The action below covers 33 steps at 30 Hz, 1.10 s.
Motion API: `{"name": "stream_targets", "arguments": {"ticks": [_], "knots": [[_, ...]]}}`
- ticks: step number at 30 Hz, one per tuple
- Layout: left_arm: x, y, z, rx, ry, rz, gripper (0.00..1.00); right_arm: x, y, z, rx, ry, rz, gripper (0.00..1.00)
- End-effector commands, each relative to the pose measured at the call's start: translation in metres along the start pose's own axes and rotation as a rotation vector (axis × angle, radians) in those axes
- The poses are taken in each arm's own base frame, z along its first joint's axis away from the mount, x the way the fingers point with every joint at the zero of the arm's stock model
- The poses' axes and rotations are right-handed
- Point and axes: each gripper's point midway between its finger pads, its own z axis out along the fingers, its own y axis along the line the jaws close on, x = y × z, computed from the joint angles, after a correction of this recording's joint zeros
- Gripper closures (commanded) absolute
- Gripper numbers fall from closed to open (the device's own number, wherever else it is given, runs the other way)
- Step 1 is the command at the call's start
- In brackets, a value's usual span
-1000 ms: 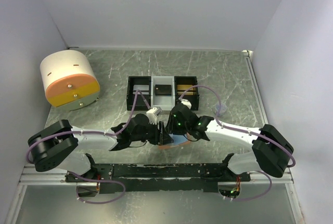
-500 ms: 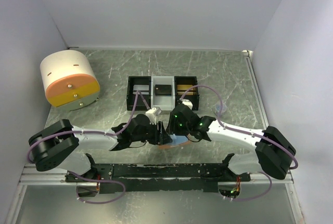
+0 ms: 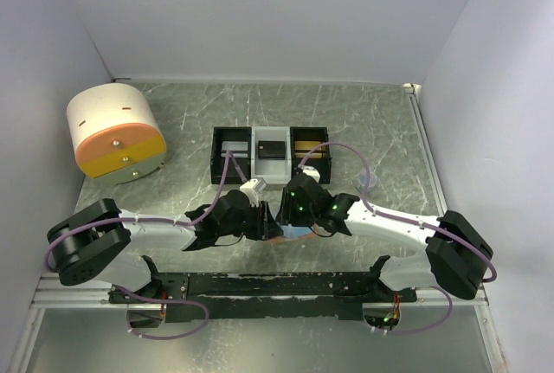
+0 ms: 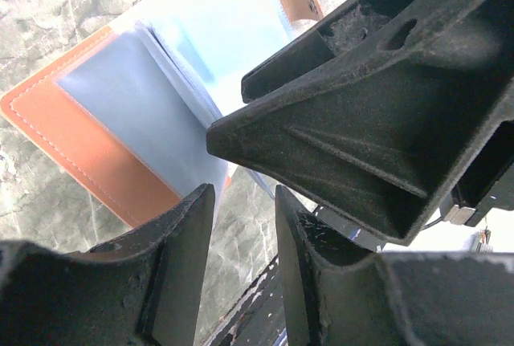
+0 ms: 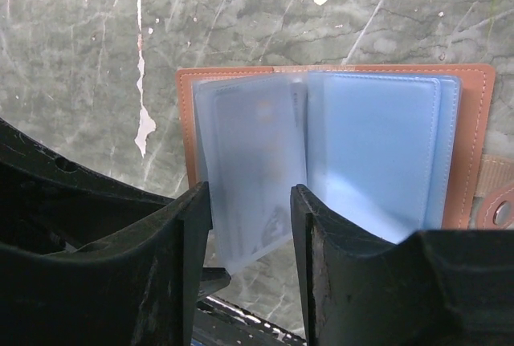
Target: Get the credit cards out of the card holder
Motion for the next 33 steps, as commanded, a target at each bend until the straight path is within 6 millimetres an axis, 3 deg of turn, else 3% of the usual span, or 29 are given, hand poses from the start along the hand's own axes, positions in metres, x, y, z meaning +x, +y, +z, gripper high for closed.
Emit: {"name": "stream_targets", "arguments": {"ticks": [1,15,25,33], "knots": [[-0.012,-0.012,0.003,0.022,-0.037,0.013,0.53,-0.003,-0.005,-0.004,0.025,-0.021,-0.002,0.56],[-0.008,-0.012,0.006,0.024,-0.020,0.016,0.53,-0.005,-0.010,-0.006,0.032,-0.037,0.010,0.59],[-0.007,-0.014,0.003,0.035,-0.015,0.028,0.54,-0.003,-0.017,-0.002,0.056,-0.033,0.016,0.69],[-0.004,-0.010,0.001,0.024,-0.012,0.024,0.54,-0.005,-0.011,-0.006,0.022,-0.037,0.012,0.67]]}}
